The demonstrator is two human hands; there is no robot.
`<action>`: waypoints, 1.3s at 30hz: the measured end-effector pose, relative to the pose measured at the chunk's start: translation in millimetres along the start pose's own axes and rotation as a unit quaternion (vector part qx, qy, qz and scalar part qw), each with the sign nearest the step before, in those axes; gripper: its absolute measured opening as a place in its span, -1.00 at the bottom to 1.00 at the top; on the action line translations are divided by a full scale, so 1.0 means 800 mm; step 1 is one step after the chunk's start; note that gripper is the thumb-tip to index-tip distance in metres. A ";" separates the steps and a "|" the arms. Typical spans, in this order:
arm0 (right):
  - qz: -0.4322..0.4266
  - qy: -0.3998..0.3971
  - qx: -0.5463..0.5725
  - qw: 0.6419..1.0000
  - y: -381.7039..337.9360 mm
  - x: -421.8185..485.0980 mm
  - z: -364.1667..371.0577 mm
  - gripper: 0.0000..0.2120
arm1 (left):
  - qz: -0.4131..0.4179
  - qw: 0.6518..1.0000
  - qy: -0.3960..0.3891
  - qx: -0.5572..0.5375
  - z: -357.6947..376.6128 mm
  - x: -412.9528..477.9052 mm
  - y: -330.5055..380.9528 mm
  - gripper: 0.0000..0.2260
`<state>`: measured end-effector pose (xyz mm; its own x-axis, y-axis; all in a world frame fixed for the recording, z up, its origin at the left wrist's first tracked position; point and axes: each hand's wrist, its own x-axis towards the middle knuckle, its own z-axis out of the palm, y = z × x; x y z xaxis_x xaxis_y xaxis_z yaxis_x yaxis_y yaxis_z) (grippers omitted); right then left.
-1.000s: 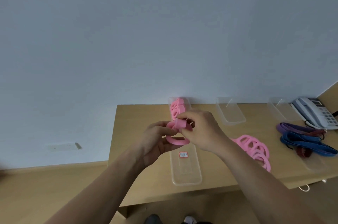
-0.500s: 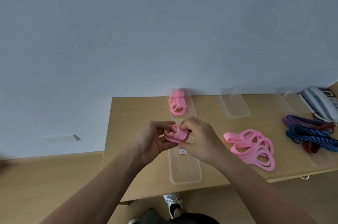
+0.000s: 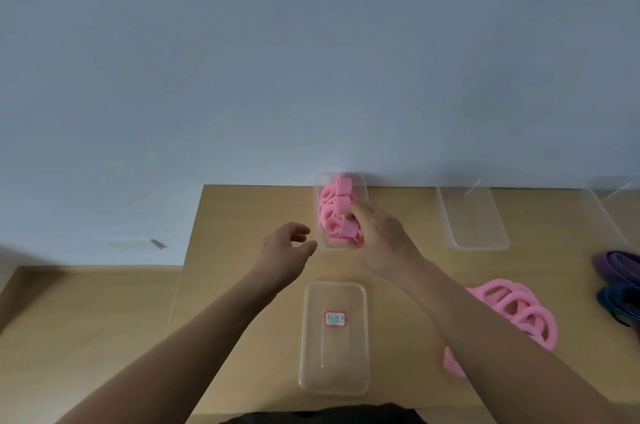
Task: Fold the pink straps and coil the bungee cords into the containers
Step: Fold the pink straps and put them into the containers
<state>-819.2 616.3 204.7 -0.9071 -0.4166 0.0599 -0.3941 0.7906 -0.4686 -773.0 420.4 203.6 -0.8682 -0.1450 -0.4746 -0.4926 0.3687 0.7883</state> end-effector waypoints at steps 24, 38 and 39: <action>-0.037 -0.114 -0.019 0.993 0.036 0.037 0.023 -0.79 | -0.026 0.997 0.077 0.011 0.038 0.044 0.004 -0.80; 0.088 0.002 -0.059 0.994 0.007 -0.104 0.009 -0.60 | 0.227 0.933 0.036 0.277 0.017 -0.030 -0.005 -0.66; 0.108 0.004 -0.057 0.993 0.005 -0.124 0.009 -0.59 | 0.244 0.926 0.028 0.286 0.021 -0.037 -0.008 -0.66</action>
<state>-729.7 657.1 190.4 -0.9731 -0.2290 -0.0231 -0.2046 0.9068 -0.3686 -743.5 438.0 206.1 -0.9887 0.1252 -0.0828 0.0578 0.8265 0.5599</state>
